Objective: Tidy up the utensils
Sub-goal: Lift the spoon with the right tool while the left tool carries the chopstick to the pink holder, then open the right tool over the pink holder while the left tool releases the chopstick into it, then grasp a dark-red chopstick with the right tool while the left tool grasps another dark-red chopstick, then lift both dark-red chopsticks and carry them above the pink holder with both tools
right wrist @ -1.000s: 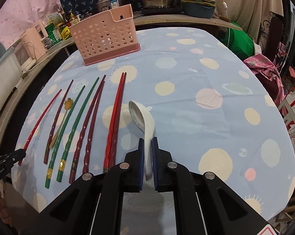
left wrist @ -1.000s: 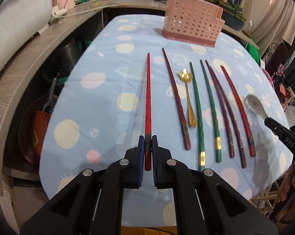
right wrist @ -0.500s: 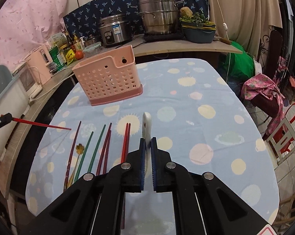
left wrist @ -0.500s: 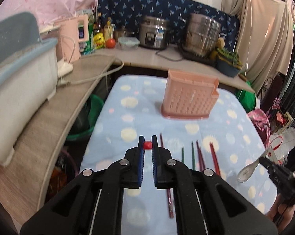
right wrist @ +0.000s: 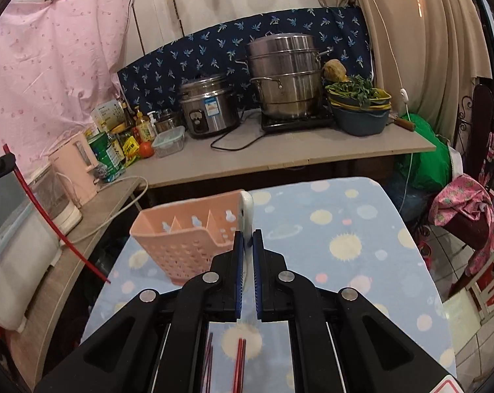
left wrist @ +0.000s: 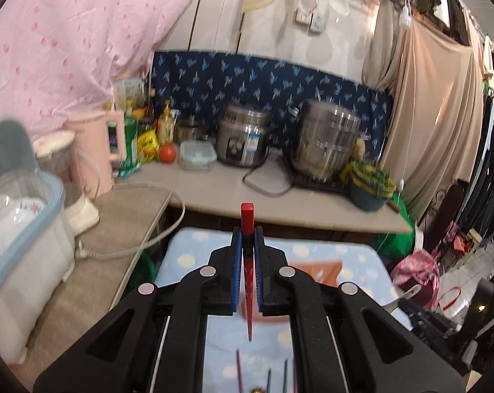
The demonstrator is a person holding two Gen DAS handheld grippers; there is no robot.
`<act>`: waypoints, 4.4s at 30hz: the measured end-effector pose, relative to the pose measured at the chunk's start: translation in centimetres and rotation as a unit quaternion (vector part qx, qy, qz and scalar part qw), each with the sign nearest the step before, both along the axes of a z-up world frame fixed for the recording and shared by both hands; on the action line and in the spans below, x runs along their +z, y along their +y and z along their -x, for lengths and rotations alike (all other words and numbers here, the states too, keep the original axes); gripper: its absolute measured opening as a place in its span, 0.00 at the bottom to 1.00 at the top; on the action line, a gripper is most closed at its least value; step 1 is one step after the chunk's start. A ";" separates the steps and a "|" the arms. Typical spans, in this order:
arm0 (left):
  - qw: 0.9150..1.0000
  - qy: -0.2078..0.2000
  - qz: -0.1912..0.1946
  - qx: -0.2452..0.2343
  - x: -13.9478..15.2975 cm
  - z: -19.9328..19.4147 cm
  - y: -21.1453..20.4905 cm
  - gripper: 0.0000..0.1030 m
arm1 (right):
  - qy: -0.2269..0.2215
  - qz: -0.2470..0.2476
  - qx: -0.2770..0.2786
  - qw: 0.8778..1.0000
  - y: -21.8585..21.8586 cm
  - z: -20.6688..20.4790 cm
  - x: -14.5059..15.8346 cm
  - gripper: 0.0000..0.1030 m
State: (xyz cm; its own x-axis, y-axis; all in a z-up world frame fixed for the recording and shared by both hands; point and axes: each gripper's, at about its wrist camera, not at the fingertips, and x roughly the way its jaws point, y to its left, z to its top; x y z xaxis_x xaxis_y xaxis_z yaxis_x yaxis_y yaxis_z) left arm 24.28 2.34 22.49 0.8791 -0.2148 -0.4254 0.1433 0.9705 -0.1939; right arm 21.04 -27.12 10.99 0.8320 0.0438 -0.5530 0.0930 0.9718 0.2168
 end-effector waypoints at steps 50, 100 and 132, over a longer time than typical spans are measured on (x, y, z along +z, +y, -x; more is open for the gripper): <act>0.987 0.142 -0.076 0.015 -15.5 4.5 -0.8 0.67 | 0.062 0.021 0.026 0.998 3.4 6.5 -6.7 0.38; 0.963 0.252 -0.096 -0.026 -29.6 15.9 -1.7 0.67 | 0.169 0.070 0.029 0.983 6.9 18.8 -18.9 0.09; 0.964 0.254 -0.060 -0.044 -27.4 15.8 -0.6 0.07 | 0.142 0.042 0.033 0.988 5.7 19.6 -16.1 0.07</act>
